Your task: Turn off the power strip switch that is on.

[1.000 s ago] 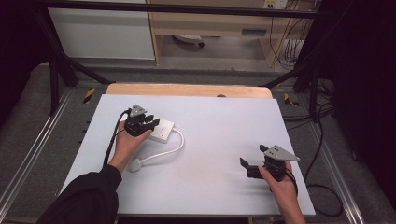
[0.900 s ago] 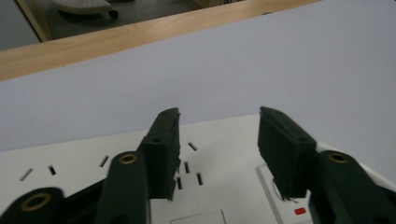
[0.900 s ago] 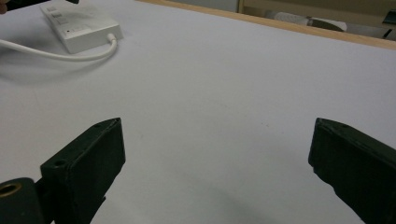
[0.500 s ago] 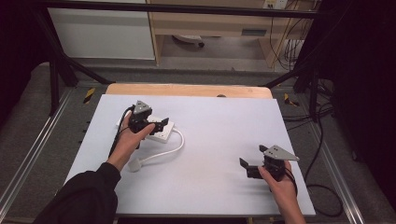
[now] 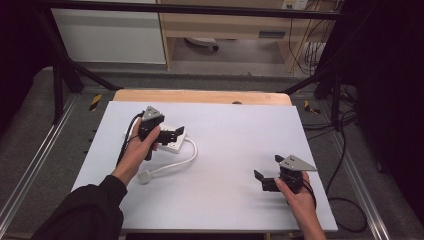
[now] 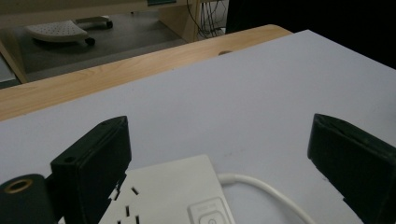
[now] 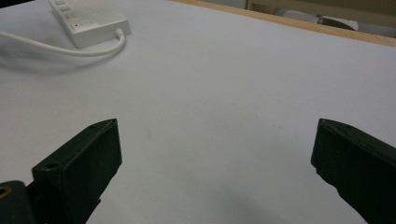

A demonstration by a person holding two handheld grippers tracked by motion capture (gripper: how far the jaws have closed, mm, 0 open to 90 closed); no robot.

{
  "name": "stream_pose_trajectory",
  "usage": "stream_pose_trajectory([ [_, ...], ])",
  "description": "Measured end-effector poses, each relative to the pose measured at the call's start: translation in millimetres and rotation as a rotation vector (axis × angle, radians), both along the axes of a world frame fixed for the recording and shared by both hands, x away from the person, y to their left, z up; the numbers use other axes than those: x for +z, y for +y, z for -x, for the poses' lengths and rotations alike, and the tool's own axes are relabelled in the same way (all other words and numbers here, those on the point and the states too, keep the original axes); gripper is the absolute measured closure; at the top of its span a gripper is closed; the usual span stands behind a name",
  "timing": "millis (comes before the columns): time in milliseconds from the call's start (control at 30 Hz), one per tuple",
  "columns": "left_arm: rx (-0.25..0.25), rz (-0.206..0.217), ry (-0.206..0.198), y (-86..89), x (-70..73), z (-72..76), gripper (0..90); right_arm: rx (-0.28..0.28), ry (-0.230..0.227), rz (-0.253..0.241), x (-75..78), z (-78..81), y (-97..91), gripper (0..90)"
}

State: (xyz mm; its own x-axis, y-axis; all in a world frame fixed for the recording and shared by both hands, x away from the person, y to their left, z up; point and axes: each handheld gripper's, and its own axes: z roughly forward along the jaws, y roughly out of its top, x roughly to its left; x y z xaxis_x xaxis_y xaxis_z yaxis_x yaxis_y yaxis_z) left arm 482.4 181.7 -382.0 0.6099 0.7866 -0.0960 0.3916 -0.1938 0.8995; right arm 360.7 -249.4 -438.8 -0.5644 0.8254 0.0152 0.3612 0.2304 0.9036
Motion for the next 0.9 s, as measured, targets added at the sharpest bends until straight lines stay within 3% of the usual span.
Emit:
stream_pose_trajectory([
  [333, -0.017, 0.034, -0.025, 1.0, 16.9, 9.9, 5.9, -0.008, -0.008, -0.017, 1.3, -1.0, -2.4, 2.0],
  [433, 0.013, 0.02, -0.031, 4.5, 19.9, 15.3, 5.9, -0.001, -0.006, 0.001, 0.3, -2.0, 0.6, 2.3],
  [667, 0.029, 0.042, -0.016, 22.1, 23.3, 34.0, 5.5, -0.011, -0.011, 0.001, 1.7, 1.4, -1.9, 2.2],
  [767, 0.035, 0.069, -0.025, 30.2, 28.7, 42.1, 5.5, -0.009, -0.014, -0.008, 2.3, 1.4, -2.1, 2.1],
  [900, 0.045, 0.072, -0.042, 41.7, 33.0, 50.8, 5.5, -0.011, -0.012, -0.001, 0.9, 0.0, -1.3, 2.2],
])
